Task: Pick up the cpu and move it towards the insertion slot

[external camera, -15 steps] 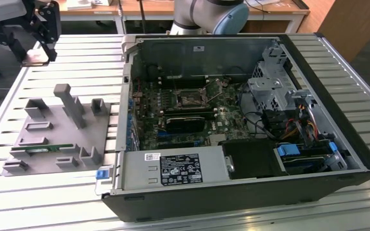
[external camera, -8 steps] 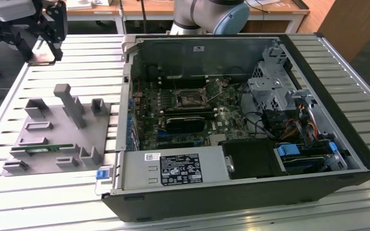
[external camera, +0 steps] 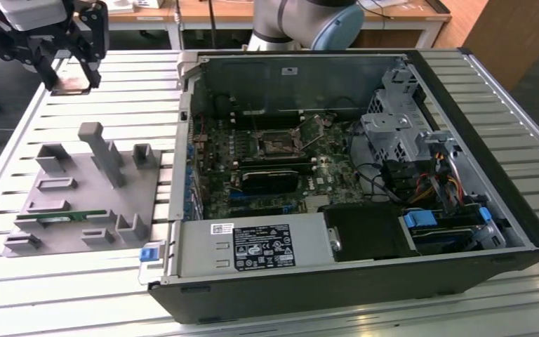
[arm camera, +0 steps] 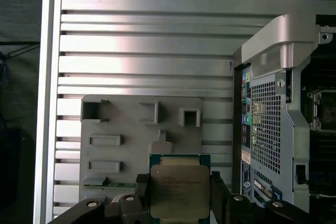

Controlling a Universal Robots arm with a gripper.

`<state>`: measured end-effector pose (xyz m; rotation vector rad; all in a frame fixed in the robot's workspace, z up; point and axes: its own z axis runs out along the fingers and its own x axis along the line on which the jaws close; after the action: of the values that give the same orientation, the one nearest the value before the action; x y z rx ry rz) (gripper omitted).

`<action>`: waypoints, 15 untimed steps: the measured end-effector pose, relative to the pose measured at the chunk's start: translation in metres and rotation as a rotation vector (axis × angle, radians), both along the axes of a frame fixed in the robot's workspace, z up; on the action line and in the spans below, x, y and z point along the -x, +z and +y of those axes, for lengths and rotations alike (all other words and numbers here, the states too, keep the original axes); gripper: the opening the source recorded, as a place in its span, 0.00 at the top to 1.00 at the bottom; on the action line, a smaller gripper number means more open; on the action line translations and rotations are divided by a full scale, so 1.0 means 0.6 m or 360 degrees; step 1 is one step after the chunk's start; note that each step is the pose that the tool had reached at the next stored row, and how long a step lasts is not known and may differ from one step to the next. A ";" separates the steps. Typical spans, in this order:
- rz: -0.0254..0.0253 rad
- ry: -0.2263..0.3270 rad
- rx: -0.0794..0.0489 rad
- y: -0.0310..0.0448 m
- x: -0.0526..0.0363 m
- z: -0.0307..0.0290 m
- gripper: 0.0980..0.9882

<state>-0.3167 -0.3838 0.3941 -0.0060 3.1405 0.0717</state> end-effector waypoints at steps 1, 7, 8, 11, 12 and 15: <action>0.00001 0.0000 0.0000 0.000 -0.002 0.0001 0.50; 0.00000 0.0000 0.0000 0.000 -0.016 0.0012 0.50; -0.00001 0.0000 0.0000 0.000 -0.019 0.0014 0.50; 0.00000 0.0000 0.0000 0.000 -0.026 0.0018 0.50; 0.00000 0.0000 0.0000 0.000 -0.028 0.0020 0.50; 0.00000 0.0000 0.0000 0.000 -0.035 0.0025 0.50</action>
<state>-0.2958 -0.3823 0.3941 -0.0060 3.1405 0.0717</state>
